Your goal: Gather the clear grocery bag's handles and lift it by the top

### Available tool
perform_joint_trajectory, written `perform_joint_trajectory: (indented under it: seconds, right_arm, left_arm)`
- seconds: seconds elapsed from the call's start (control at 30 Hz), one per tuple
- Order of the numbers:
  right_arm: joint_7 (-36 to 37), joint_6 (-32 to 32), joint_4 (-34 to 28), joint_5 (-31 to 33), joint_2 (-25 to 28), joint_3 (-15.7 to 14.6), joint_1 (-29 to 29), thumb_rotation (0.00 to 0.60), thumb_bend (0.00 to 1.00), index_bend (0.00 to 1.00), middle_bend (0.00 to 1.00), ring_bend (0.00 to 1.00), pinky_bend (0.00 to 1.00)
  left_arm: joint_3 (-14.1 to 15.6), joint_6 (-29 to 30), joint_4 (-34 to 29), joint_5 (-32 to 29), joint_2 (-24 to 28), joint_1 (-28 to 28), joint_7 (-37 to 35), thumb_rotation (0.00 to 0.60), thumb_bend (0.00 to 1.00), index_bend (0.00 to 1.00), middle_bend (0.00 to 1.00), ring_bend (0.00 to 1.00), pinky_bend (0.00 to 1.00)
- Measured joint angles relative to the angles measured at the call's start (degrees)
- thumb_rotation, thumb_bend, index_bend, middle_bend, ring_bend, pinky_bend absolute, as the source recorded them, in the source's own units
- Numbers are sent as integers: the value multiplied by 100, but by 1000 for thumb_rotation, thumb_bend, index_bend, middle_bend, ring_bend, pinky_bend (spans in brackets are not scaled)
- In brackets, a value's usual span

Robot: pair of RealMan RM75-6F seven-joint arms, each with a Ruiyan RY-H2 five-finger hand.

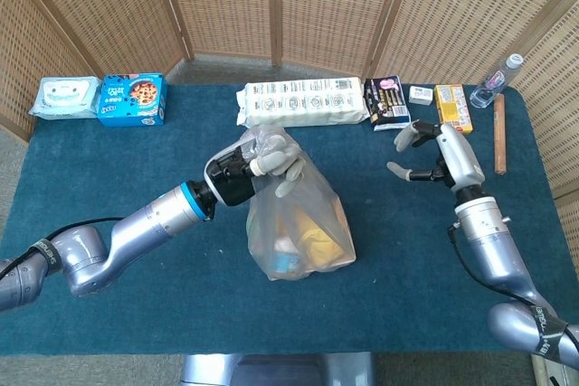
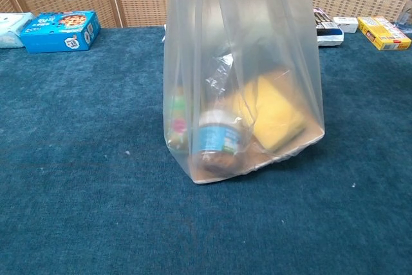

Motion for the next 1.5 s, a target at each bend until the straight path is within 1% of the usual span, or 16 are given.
perform_joint_trajectory:
  seconds: [0.13,0.27,0.4,0.57,0.83,0.93,1.07,1.27,1.5]
  right_arm:
    - [-61,88,103,-65,-72,-57,-74,600,241,609,500,466,420]
    - [-125,164,156,-133,-99,-104,-149,600,242,618,507,472,422]
    - [-130,214,216,-184,-135,-131,-216,600,242,625,515,483,431]
    - [-117,259,341,-283,-215,-177,-296,600,242,631,522,494,441]
    - [-70,314,531,-367,-321,-220,-405,600,243,633,522,494,441]
    - [-61,340,605,-384,-351,-217,-438,600,242,633,522,493,442]
    - [-29,378,689,-444,-396,-228,-497,600,243,633,522,493,441]
    - [107,372,789,-554,-451,-253,-581,600,243,633,522,493,441]
    - [286,377,852,-746,-446,-266,-684,600,242,633,522,493,442]
  left_arm:
    - [-47,-32,-35,-36,5,-3,37,532,341,783,688,599,687]
    - [-136,-78,-77,-79,14,-26,85,533,341,784,689,599,688]
    - [-210,-123,-123,-98,46,-54,146,566,342,784,689,599,688]
    - [-336,-213,-220,-229,102,-86,280,584,345,784,688,599,688]
    - [-569,-367,-367,-469,180,-124,477,588,345,785,688,599,688]
    - [-692,-448,-405,-576,230,-154,555,585,345,785,688,599,688]
    - [-930,-625,-479,-792,355,-214,721,592,345,785,688,599,688]
    - [-1271,-850,-614,-1107,502,-269,972,588,343,784,688,599,688]
    - [-1604,-1062,-680,-1435,546,-302,1260,589,344,784,688,599,688]
